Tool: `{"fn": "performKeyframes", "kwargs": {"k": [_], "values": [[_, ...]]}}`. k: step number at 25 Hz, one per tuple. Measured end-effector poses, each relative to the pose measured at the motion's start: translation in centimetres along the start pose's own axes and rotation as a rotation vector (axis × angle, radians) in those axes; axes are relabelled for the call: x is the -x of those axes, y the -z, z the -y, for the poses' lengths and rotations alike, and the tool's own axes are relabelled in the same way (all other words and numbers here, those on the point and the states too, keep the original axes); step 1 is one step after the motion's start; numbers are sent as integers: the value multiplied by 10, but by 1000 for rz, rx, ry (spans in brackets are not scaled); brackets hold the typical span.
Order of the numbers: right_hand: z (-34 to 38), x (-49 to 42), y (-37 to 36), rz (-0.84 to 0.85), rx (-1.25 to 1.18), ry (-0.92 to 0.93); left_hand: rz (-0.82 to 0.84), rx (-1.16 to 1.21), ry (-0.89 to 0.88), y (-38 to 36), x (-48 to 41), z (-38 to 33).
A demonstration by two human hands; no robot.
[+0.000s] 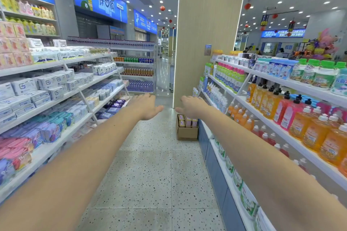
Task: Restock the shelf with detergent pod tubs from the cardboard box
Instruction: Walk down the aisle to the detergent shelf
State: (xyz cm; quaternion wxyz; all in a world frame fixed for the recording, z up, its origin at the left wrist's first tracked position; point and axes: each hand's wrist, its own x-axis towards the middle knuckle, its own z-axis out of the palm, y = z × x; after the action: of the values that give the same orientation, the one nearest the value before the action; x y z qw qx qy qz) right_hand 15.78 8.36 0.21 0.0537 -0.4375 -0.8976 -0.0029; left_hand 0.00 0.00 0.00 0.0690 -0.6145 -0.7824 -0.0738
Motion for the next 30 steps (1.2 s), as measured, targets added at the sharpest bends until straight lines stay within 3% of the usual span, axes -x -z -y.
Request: {"fn": "performKeyframes", "kwargs": {"k": [9,19,30], "values": [[-2,-151,-47,27,-27,43,51,-11,19,-57,-134,72],[11,-405,-79,-24,-136,-28,76,-50,-40,-93,-351,179],[-50,-703,-124,-16,23,40,115,-98,-35,-171,-629,248]]}}
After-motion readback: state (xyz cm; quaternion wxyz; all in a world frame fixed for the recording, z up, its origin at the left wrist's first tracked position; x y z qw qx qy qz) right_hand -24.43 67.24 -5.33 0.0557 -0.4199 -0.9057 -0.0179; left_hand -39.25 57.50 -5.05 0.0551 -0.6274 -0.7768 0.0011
